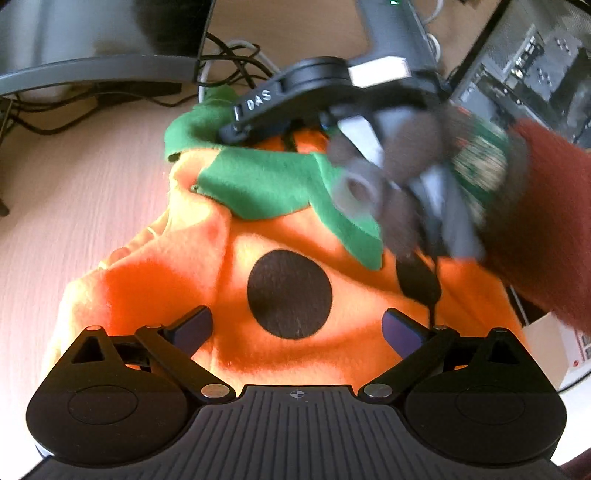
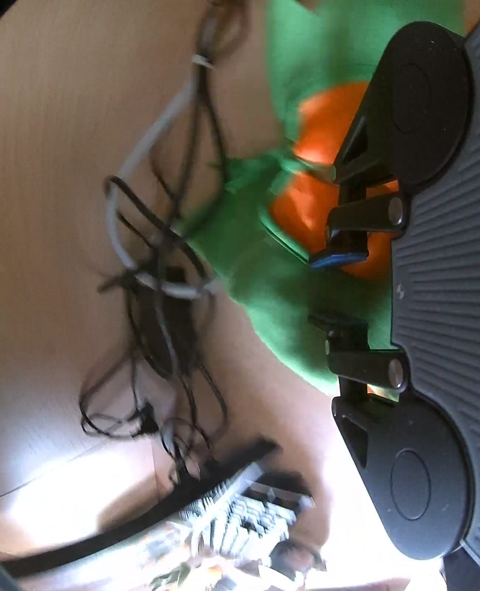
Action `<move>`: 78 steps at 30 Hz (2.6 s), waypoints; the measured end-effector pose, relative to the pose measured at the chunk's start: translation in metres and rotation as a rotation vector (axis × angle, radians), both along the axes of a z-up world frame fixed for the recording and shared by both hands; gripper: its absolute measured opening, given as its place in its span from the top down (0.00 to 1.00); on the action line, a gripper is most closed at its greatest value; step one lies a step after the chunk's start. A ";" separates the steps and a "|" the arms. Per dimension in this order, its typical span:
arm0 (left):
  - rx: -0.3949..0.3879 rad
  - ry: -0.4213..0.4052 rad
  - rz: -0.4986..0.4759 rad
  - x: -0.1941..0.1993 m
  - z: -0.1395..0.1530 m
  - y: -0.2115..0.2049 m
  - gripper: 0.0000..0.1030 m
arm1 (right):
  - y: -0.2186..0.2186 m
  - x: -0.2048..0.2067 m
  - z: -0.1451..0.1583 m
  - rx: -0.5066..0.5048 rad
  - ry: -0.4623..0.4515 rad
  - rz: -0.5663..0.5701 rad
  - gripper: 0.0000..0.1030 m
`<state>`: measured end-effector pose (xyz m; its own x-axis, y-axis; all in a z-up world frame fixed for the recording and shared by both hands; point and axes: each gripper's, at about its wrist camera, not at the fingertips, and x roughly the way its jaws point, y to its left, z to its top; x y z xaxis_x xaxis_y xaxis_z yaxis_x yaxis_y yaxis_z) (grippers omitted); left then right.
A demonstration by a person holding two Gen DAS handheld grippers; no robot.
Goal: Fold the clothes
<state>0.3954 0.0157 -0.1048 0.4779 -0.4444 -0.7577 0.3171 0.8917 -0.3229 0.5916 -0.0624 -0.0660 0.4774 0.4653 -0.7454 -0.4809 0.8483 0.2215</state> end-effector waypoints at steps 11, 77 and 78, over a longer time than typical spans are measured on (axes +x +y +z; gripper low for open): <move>0.021 -0.014 -0.010 -0.012 -0.002 0.004 0.00 | -0.049 0.000 0.038 -0.159 -0.265 -0.021 0.65; -0.216 0.061 -0.027 0.058 0.038 0.032 0.34 | -0.078 -0.232 0.049 -0.098 -0.231 -0.205 0.60; -0.198 0.040 -0.015 0.063 0.040 0.033 0.36 | -0.082 -0.233 0.057 -0.101 -0.256 -0.216 0.59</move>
<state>0.4587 0.0489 -0.0643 0.4412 -0.5931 -0.6734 0.3129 0.8050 -0.5040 0.3582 -0.1448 -0.0093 0.7342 0.2628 -0.6261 -0.3169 0.9481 0.0264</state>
